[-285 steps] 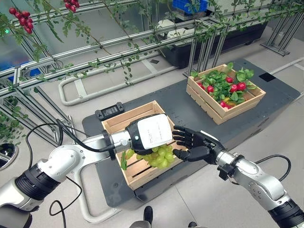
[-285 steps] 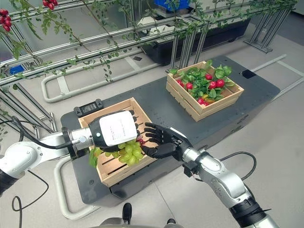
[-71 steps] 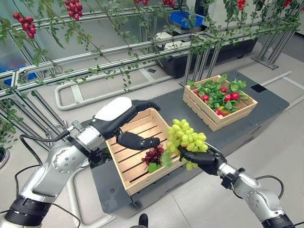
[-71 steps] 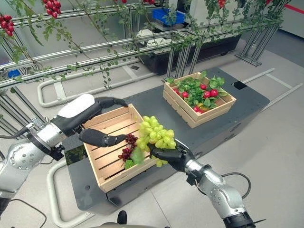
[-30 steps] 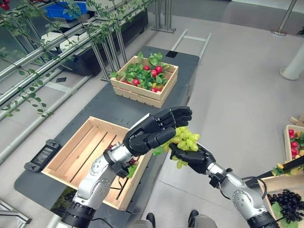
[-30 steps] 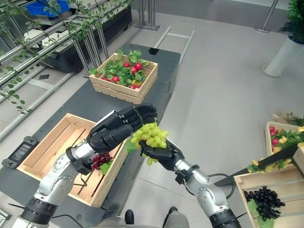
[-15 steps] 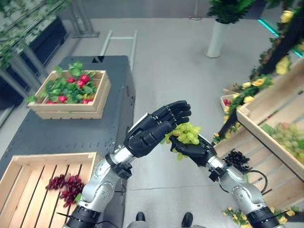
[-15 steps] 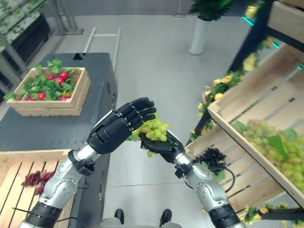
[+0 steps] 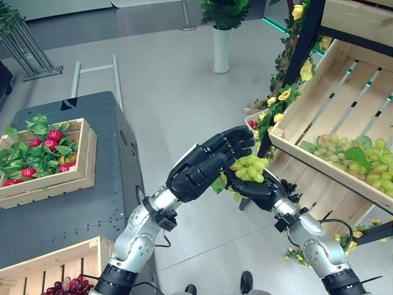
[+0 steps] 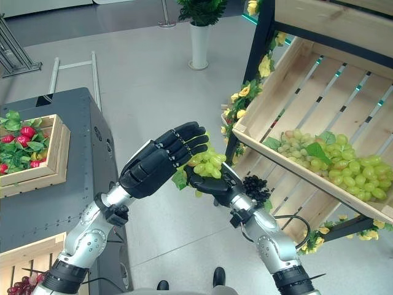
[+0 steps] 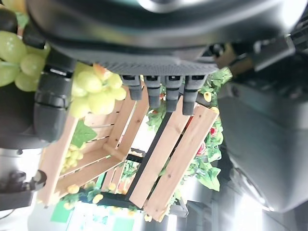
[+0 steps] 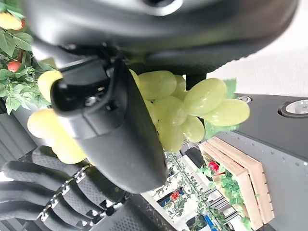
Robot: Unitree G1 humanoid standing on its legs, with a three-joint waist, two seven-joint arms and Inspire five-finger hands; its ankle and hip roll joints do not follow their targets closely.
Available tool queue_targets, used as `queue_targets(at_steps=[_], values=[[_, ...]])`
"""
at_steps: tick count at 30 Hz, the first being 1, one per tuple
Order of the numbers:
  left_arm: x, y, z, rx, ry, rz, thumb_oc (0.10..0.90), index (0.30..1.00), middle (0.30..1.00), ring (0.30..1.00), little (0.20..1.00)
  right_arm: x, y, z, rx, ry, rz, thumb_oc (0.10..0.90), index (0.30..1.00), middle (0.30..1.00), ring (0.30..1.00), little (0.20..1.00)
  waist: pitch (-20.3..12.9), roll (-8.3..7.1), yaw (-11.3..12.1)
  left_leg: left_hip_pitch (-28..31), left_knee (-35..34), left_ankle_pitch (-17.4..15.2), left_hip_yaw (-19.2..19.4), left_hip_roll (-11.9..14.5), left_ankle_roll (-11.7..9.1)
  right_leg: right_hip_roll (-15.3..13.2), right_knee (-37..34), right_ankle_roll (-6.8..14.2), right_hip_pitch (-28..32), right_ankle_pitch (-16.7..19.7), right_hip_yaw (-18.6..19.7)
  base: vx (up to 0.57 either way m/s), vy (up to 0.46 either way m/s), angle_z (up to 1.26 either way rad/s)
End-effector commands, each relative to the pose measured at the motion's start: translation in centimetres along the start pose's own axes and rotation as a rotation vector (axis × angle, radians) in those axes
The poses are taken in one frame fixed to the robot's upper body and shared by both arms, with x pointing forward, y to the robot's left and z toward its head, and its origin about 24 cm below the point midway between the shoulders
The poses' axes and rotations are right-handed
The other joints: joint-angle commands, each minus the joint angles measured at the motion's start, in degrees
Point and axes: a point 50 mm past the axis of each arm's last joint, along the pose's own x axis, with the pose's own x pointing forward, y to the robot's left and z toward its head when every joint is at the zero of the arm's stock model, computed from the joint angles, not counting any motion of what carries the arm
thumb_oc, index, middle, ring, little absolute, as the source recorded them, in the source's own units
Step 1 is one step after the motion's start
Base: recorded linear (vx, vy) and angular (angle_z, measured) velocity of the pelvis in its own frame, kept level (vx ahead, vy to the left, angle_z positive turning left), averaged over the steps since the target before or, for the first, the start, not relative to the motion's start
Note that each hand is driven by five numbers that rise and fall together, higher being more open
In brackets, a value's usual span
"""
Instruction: Pick up the fruits from the basket on one side to the basket on the other side
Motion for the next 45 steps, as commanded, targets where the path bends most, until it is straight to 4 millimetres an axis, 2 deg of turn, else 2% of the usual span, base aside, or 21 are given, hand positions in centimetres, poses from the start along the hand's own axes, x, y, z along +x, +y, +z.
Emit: queue_targets(at_steps=[1,2,5,8,10,12,15,22,24,29,35,39,45], values=[[2.5,-1.6,2.5,0.043,-0.114,-0.179,0.8,0.9,0.9,0.9,0.9,0.7,2.9,7.3,-0.076,-0.447,0.166,0.4,0.3,0.3,0.3,0.3,-4.7,-0.88,-1.3,-2.4,0.2,-1.5,0.9,-1.7,0.4,-1.8,4.8,1.4,3.6,-6.2,-3.7,0.01,0.071,-0.18],[2.5,-1.6,2.7,0.051,-0.113,-0.184,0.8,0.9,0.9,0.9,0.9,0.8,3.1,8.0,-0.063,-0.489,0.173,0.4,0.3,0.3,0.3,0.3,-4.2,-0.73,-1.4,-1.9,0.3,-1.8,2.1,-1.6,0.8,-2.4,6.8,2.1,2.6,-6.3,-5.1,0.01,0.06,-0.23],[2.4,-1.5,3.5,0.073,-0.137,-0.181,0.8,0.9,0.9,0.9,0.9,1.0,3.2,9.1,-0.029,-0.566,0.177,0.4,0.3,0.3,0.3,0.3,-3.8,-0.82,-1.0,-1.6,0.2,-2.3,3.8,-1.3,1.1,-2.8,7.2,2.7,2.2,-5.9,-7.0,0.01,-0.005,-0.3],[2.2,-1.1,4.5,0.171,-0.157,-0.116,0.8,0.9,0.9,0.9,0.9,0.9,3.1,10.3,-0.04,-0.632,0.156,0.4,0.3,0.3,0.3,0.3,-4.4,-1.1,-1.3,-1.7,0.1,-2.6,4.5,-0.6,1.4,-1.7,5.0,1.9,2.8,-5.5,-5.7,0.04,-0.071,-0.26],[1.9,-0.7,4.6,0.315,-0.119,-0.058,0.8,0.9,0.9,0.9,0.9,0.7,2.9,11.0,-0.055,-0.657,0.123,0.4,0.3,0.3,0.3,0.3,-4.9,-1.29,-1.9,-1.7,0.1,-2.5,5.2,0.2,1.1,-0.6,2.9,1.0,3.5,-5.2,-4.5,0.07,-0.115,-0.31],[1.6,-0.6,4.5,0.398,-0.066,-0.075,0.8,0.9,0.9,0.9,0.9,0.4,2.7,11.9,-0.062,-0.682,0.097,0.4,0.3,0.3,0.3,0.3,-5.1,-1.46,-2.5,-1.9,0.1,-2.3,5.5,0.9,0.6,0.4,1.6,0.5,3.9,-5.0,-3.5,0.06,-0.133,-0.32],[1.2,-0.6,4.4,0.38,-0.04,-0.129,0.8,0.9,0.9,0.9,0.9,0.0,2.4,12.9,-0.074,-0.711,0.084,0.4,0.3,0.3,0.3,0.3,-5.2,-1.53,-3.0,-2.1,0.1,-1.9,6.1,1.9,0.0,1.3,0.1,-0.1,4.2,-4.7,-2.6,0.05,-0.121,-0.17],[1.6,-2.1,2.8,0.308,0.059,-0.354,0.8,0.9,0.9,0.9,0.9,-0.2,2.8,15.0,-0.107,-0.796,0.097,0.4,0.3,0.3,0.3,0.3,-4.9,-1.02,-4.8,-2.1,0.1,-1.4,8.1,3.2,-0.8,2.7,0.1,-0.9,3.6,-5.1,-1.0,0.04,-0.051,-0.19],[1.6,-2.8,1.8,0.291,0.112,-0.45,0.8,0.9,0.9,0.9,0.9,-0.3,3.0,15.7,-0.12,-0.821,0.111,0.4,0.3,0.3,0.3,0.3,-5.0,-0.83,-5.6,-1.8,0.1,-1.6,8.8,3.4,-0.8,2.9,0.1,-0.9,3.7,-5.2,-0.6,0.05,-0.015,-0.11],[1.6,-3.9,0.4,0.32,0.239,-0.63,0.8,0.9,0.9,0.9,0.9,-0.4,3.7,17.7,-0.169,-0.892,0.126,0.4,0.3,0.3,0.3,0.3,-5.1,0.0,-7.6,-1.1,0.1,-1.8,10.5,3.7,-0.8,3.3,0.1,-0.8,3.5,-5.2,0.9,0.03,0.02,-0.1],[1.9,-4.0,-0.3,0.366,0.336,-0.66,0.8,0.9,0.9,0.9,0.9,-0.9,3.7,19.7,-0.284,-0.957,0.049,0.4,0.3,0.3,0.3,0.3,-5.1,1.09,-9.5,-0.3,0.1,-2.2,11.9,3.7,-0.7,3.6,0.1,-0.5,3.6,-5.3,2.7,0.02,0.036,-0.15],[1.8,-3.8,-0.9,0.367,0.378,-0.653,0.8,0.9,0.9,0.9,0.9,-1.5,3.3,21.6,-0.404,-1.038,-0.089,0.4,0.3,0.3,0.3,0.3,-5.1,1.67,-10.4,0.0,0.1,-2.4,12.1,3.6,-0.7,3.7,0.1,-0.2,3.6,-5.2,3.6,0.0,0.02,-0.13],[2.0,-4.2,-1.5,0.362,0.379,-0.66,0.8,0.9,0.9,0.9,0.9,-1.4,2.6,22.9,-0.508,-1.048,-0.203,0.4,0.3,0.3,0.3,0.3,-5.1,2.05,-10.9,0.0,0.1,-2.7,12.4,3.8,-0.9,3.8,0.1,0.0,3.0,-5.1,4.3,-0.01,-0.004,-0.06]])
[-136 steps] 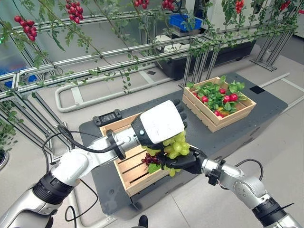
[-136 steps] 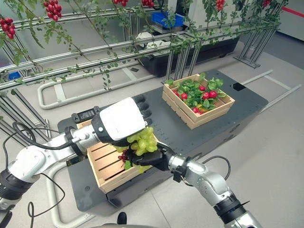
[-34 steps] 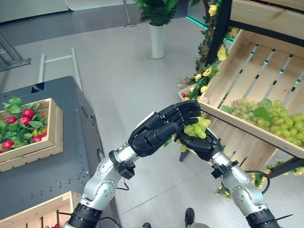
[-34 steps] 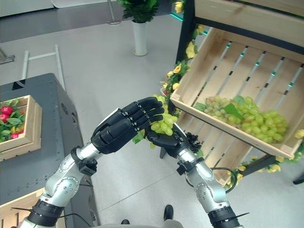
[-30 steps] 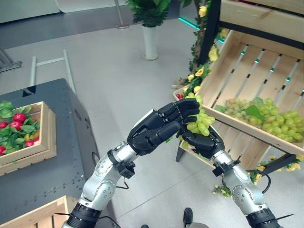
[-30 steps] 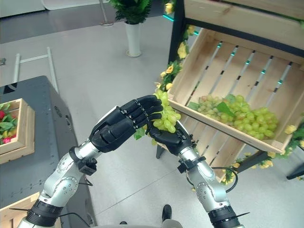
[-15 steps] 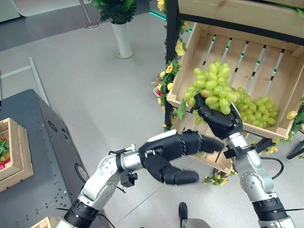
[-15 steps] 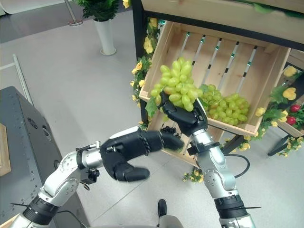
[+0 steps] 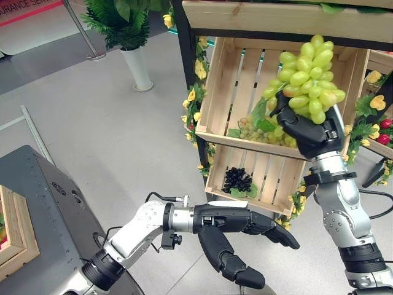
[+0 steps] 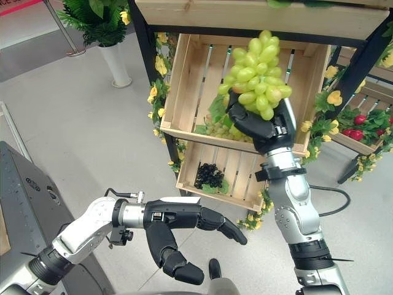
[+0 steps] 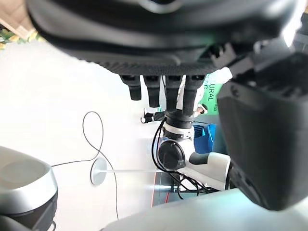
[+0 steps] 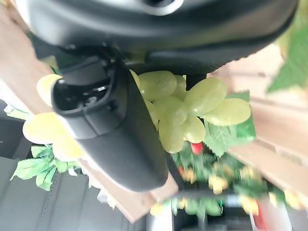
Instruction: Pick up the fruits from the basket on one side to the basket on the other side
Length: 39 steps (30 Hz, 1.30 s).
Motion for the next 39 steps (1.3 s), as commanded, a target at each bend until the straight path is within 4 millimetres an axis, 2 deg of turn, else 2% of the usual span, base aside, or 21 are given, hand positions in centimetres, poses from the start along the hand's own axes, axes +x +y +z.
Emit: queue_targets(at_steps=[1,8,12,15,19,21,28,34,37,39], values=[[1.0,0.7,1.6,0.085,-0.076,-0.015,0.8,0.9,0.9,0.9,0.9,3.8,0.6,8.3,-0.155,-0.433,0.023,0.4,0.3,0.3,0.3,0.3,-3.5,-0.97,-1.3,-3.6,0.1,-0.6,-1.8,1.0,0.9,-1.0,0.3,2.5,7.0,-7.8,-1.6,-0.01,-0.023,-0.06],[1.1,0.7,2.0,0.113,-0.057,-0.027,0.8,0.9,0.9,0.9,0.9,4.9,-1.7,6.9,-0.357,-0.272,0.024,0.4,0.3,0.3,0.3,0.3,-3.3,-1.34,-1.3,-4.3,0.1,0.0,-2.5,1.3,0.5,-1.0,0.3,2.5,6.6,-7.6,-2.2,0.0,-0.028,-0.01],[1.3,0.9,2.1,0.099,-0.065,-0.047,0.8,0.9,0.9,0.9,0.9,5.4,-3.2,6.1,-0.637,-0.163,0.029,0.4,0.3,0.3,0.3,0.3,-3.2,-1.97,-1.0,-4.5,0.1,0.3,-2.9,1.4,0.2,-1.2,0.3,2.6,6.6,-7.5,-3.2,0.01,-0.018,0.0],[1.5,0.7,2.1,0.099,-0.069,-0.07,0.8,0.9,0.9,0.9,0.9,5.7,-4.2,5.5,-0.781,-0.099,0.026,0.4,0.3,0.3,0.3,0.3,-3.1,-2.38,-0.7,-4.6,0.1,0.4,-3.3,1.5,0.1,-1.3,0.3,2.7,6.6,-7.4,-3.6,0.0,-0.006,-0.01],[1.8,0.5,2.2,0.101,-0.079,-0.085,0.8,0.9,0.9,0.9,0.9,6.3,-4.9,5.0,-0.886,-0.051,0.017,0.4,0.3,0.3,0.3,0.3,-3.0,-2.7,-0.3,-4.7,0.1,0.6,-3.6,1.5,0.1,-1.3,0.3,2.7,6.6,-7.3,-3.9,0.03,-0.023,0.01],[2.0,0.4,2.1,0.094,-0.083,-0.093,0.8,0.9,0.9,0.9,0.9,6.6,-5.7,4.4,-1.019,0.0,0.022,0.4,0.3,0.3,0.3,0.3,-2.8,-3.01,0.4,-4.8,0.1,0.8,-3.9,1.6,0.0,-1.4,0.3,2.7,6.7,-7.2,-4.4,0.04,-0.043,0.08],[2.0,0.3,1.7,0.081,-0.073,-0.1,0.8,0.9,0.9,0.9,0.9,7.4,-7.0,4.5,-1.163,0.037,-0.047,0.4,0.3,0.3,0.3,0.3,-2.2,-3.15,1.8,-5.1,0.1,1.1,-4.6,1.6,-0.2,-1.5,0.3,2.7,6.8,-7.2,-5.5,0.03,-0.034,0.06],[1.7,-0.2,1.3,0.05,-0.059,-0.124,0.8,0.9,0.9,0.9,0.9,8.1,-8.4,5.0,-1.212,0.055,-0.195,0.4,0.3,0.3,0.3,0.3,-1.6,-2.75,3.0,-5.7,0.1,1.4,-5.7,1.5,-0.2,-1.5,0.3,2.5,6.9,-7.2,-6.2,0.04,-0.017,0.02],[1.7,-0.1,1.0,0.026,-0.047,-0.096,0.8,0.9,0.9,0.9,0.9,8.4,-8.8,5.6,-1.236,0.039,-0.259,0.4,0.3,0.3,0.3,0.3,-1.6,-2.64,3.4,-5.9,0.1,1.5,-6.1,1.5,-0.3,-1.5,0.3,2.4,6.8,-7.2,-6.5,0.03,-0.019,0.07],[1.5,0.4,0.0,0.025,0.018,-0.018,0.8,0.9,0.9,0.9,0.9,8.6,-9.2,6.0,-1.255,0.04,-0.291,0.4,0.3,0.3,0.3,0.3,-1.5,-2.56,3.7,-6.2,0.1,1.6,-6.5,1.4,-0.4,-1.5,0.3,2.4,6.7,-7.2,-6.7,0.02,-0.024,0.11]])
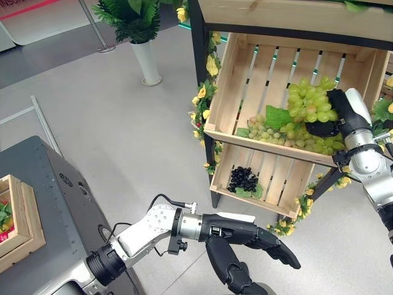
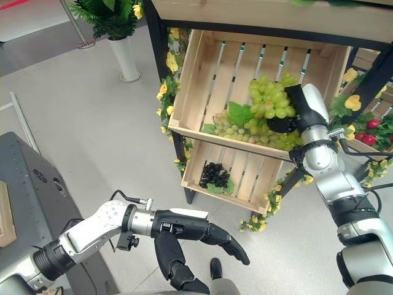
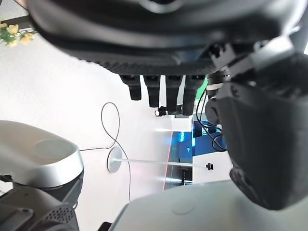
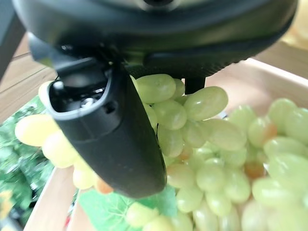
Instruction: Pick up the fruits from the basket on one side to the basket on the other side
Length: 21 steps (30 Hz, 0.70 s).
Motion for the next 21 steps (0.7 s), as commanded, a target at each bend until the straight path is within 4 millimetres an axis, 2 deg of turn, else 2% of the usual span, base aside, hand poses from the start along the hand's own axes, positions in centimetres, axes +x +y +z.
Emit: queue_targets(at_steps=[1,3,6,10,11,14,15,16,19,21], values=[[-0.1,1.3,1.1,0.043,-0.059,0.086,0.8,0.9,0.9,0.9,0.9,2.7,-6.1,3.7,-0.074,-0.11,-0.279,0.4,0.3,0.3,0.3,0.3,-1.7,-2.33,1.4,-5.1,0.1,1.8,-4.5,1.3,-0.5,-0.9,0.4,2.4,6.8,-7.1,-4.3,0.01,-0.025,0.1],[-1.1,1.2,-1.3,0.121,0.146,0.141,0.8,0.9,0.9,0.9,0.9,2.8,-7.0,3.6,-0.095,-0.096,-0.31,0.4,0.3,0.3,0.3,0.3,-1.4,-2.31,1.9,-5.6,0.1,2.1,-5.1,1.4,-0.7,-0.9,0.4,2.4,6.7,-7.2,-4.7,0.0,-0.034,0.04],[-2.4,1.2,-3.4,0.15,0.305,0.179,0.8,0.9,0.9,0.9,0.9,2.9,-7.9,4.1,-0.116,-0.097,-0.334,0.4,0.3,0.3,0.3,0.3,-1.2,-2.31,2.4,-6.3,0.1,2.4,-5.7,1.6,-0.8,-0.7,0.4,2.4,6.2,-7.2,-5.1,-0.03,-0.047,0.06],[-3.2,1.4,-5.1,0.143,0.4,0.252,0.8,0.9,0.9,0.9,0.9,3.1,-8.0,4.4,-0.131,-0.097,-0.338,0.4,0.3,0.3,0.3,0.3,-1.0,-2.36,2.5,-7.0,0.1,2.7,-5.8,1.8,-1.0,-0.5,0.4,2.4,5.8,-7.2,-5.2,-0.02,-0.039,0.04],[-3.4,1.4,-5.5,0.14,0.422,0.272,0.8,0.9,0.9,0.9,0.9,3.0,-8.1,4.3,-0.131,-0.094,-0.332,0.417,0.326,0.326,0.326,0.326,-1.0,-2.39,2.5,-7.0,0.1,2.7,-5.9,1.9,-1.0,-0.5,0.4,2.4,5.8,-7.3,-5.3,-0.01,-0.029,0.07],[-4.0,1.5,-7.0,0.16,0.506,0.33,0.8,0.9,0.9,0.9,0.9,3.0,-8.3,4.4,-0.144,-0.089,-0.319,0.67,0.705,0.705,0.705,0.705,-0.8,-2.63,2.3,-7.3,0.1,2.9,-5.7,2.1,-1.2,-0.4,0.4,2.4,5.6,-7.3,-5.3,-0.02,-0.041,0.07],[-4.4,1.3,-8.1,0.105,0.547,0.368,0.8,0.9,0.9,0.9,0.9,2.9,-8.4,4.4,-0.149,-0.081,-0.317,0.778,0.867,0.867,0.867,0.867,-0.6,-2.79,2.4,-7.4,0.1,3.0,-5.6,2.3,-1.3,-0.3,0.4,2.3,5.5,-7.4,-5.4,-0.03,-0.052,0.07],[-4.6,1.1,-8.8,0.111,0.582,0.374,0.8,0.9,0.9,0.9,0.9,2.9,-8.7,4.4,-0.153,-0.075,-0.313,0.8,0.9,0.9,0.9,0.9,-0.5,-2.85,2.4,-7.5,0.1,3.0,-5.5,2.5,-1.4,-0.2,0.4,2.3,5.4,-7.4,-5.4,-0.03,-0.051,0.06],[-5.2,0.7,-9.9,0.096,0.645,0.379,0.8,0.9,0.9,0.9,0.9,2.9,-8.9,4.1,-0.156,-0.058,-0.302,0.8,0.9,0.9,0.9,0.9,-0.4,-3.14,2.5,-7.7,0.1,3.2,-5.5,2.7,-1.6,-0.2,0.4,2.3,5.3,-7.4,-5.5,-0.02,-0.033,0.0],[-6.0,0.0,-11.6,-0.06,0.682,0.423,0.8,0.9,0.9,0.9,0.9,2.9,-8.8,4.0,-0.178,-0.035,-0.279,0.8,0.9,0.9,0.9,0.9,-0.3,-3.35,2.5,-7.9,0.1,3.3,-5.3,2.9,-1.7,-0.1,0.4,2.2,5.2,-7.4,-5.6,-0.02,-0.046,-0.02]])
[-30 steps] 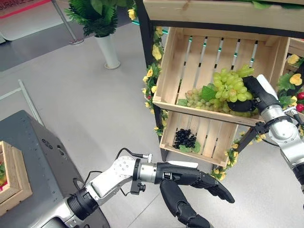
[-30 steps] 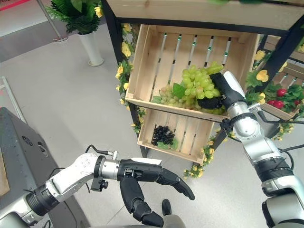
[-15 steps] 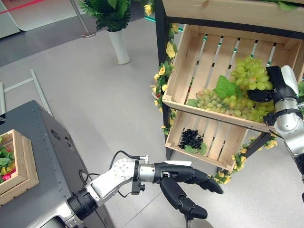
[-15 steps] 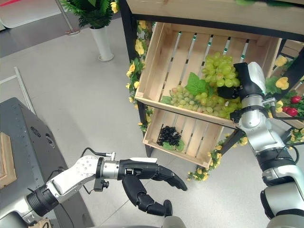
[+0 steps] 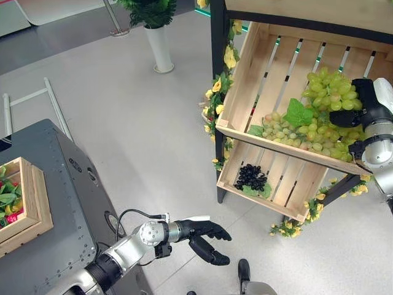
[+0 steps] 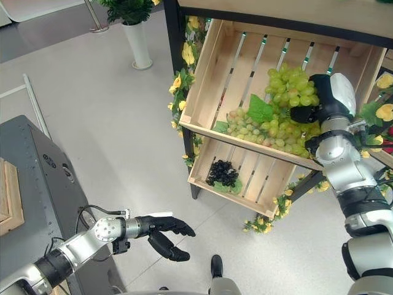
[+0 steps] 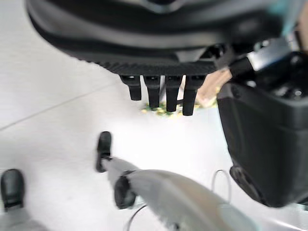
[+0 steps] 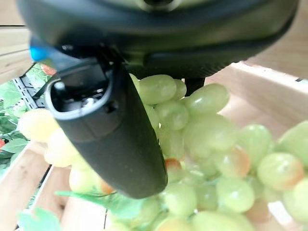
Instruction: Pick up the fruits from the basket on one side to the basket on the other side
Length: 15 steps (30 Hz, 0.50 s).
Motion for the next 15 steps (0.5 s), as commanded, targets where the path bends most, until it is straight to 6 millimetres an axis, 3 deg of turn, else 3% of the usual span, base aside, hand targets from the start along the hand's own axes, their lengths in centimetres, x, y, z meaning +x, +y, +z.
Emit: queue_targets(at_steps=[1,7,15], values=[[0.2,0.1,-0.6,-0.057,0.017,0.02,0.8,0.9,0.9,0.9,0.9,2.1,-6.1,3.7,-0.059,-0.117,-0.17,0.8,0.9,0.9,0.9,0.9,-2.0,-3.4,1.0,-5.6,-0.2,3.1,-3.4,2.3,-1.5,-0.1,0.4,2.5,6.4,-7.0,-3.6,-0.01,-0.034,-0.01],[0.4,-1.1,-3.4,-0.057,0.136,0.048,0.8,0.9,0.9,0.9,0.9,2.1,-5.8,3.2,-0.15,-0.063,-0.046,0.8,0.9,0.9,0.9,0.9,-2.1,-4.28,0.9,-5.7,-0.2,3.4,-3.0,2.6,-1.7,0.1,0.4,2.4,6.3,-7.0,-3.4,-0.01,-0.016,0.0],[0.2,-1.4,-3.7,-0.027,0.137,0.077,0.8,0.9,0.9,0.9,0.9,2.3,-6.7,4.7,-0.356,-0.163,0.002,0.8,0.9,0.9,0.9,0.9,-2.8,-4.97,0.7,-5.4,-0.2,3.3,-2.2,2.6,-1.9,0.0,0.4,2.5,6.6,-7.1,-3.4,-0.01,0.012,0.0]])
